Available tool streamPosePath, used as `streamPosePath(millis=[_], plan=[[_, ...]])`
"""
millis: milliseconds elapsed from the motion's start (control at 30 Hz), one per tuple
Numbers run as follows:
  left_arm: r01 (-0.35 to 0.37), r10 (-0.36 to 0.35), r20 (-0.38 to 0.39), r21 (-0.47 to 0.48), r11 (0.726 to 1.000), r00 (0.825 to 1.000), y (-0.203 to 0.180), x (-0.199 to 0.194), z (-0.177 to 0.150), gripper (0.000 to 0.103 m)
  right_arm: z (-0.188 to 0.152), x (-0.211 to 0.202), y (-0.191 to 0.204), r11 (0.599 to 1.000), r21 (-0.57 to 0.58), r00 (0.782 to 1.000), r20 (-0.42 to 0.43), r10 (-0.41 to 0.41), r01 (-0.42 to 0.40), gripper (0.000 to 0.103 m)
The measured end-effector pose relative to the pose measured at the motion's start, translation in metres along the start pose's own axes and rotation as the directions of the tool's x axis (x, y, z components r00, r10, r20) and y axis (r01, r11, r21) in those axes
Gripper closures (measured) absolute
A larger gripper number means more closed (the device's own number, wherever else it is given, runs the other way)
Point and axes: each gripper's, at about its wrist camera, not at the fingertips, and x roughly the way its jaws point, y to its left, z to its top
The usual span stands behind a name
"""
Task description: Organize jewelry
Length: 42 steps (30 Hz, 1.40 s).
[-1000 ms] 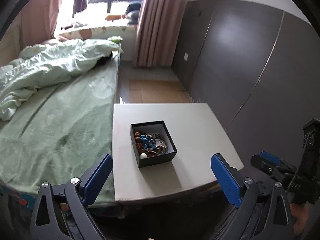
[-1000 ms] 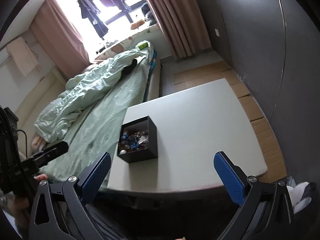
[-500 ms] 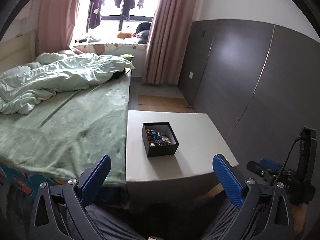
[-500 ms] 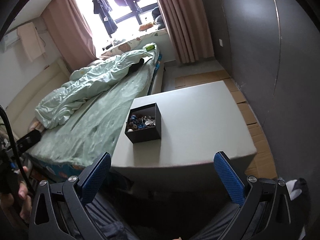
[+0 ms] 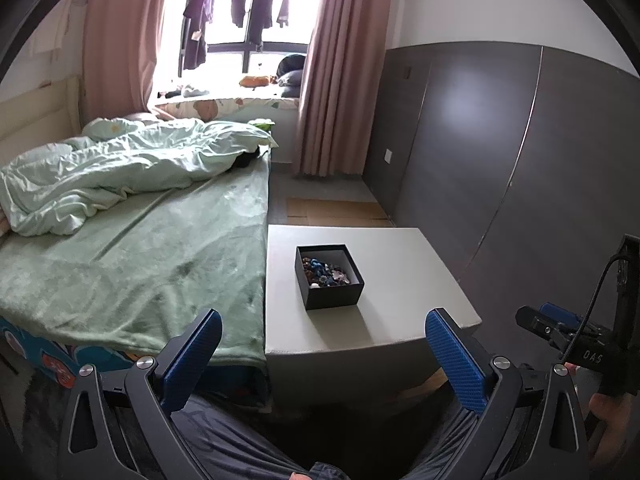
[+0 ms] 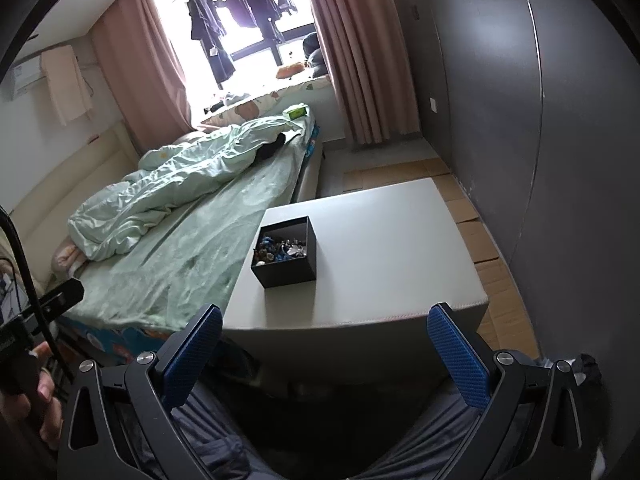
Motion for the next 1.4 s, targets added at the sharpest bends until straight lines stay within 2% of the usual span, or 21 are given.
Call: streamPosePath(millis=[967,1400], plan=[[0.004,-0.004,-0.016,0.028,1.000,1.000,-0.017,0.001,-0.012,0.001,-0.006,-0.006,-0.001,1.000,-0.008,1.000,0.016,-0.001,0.001,0.000],[0.000,0.000,0.012,0.051,0.999,1.000,-0.027,-0.013,-0.017,0.001,-0.013,-0.015,-0.006,1.000,0.007,1.000,0.030,0.006,-0.006,0.000]])
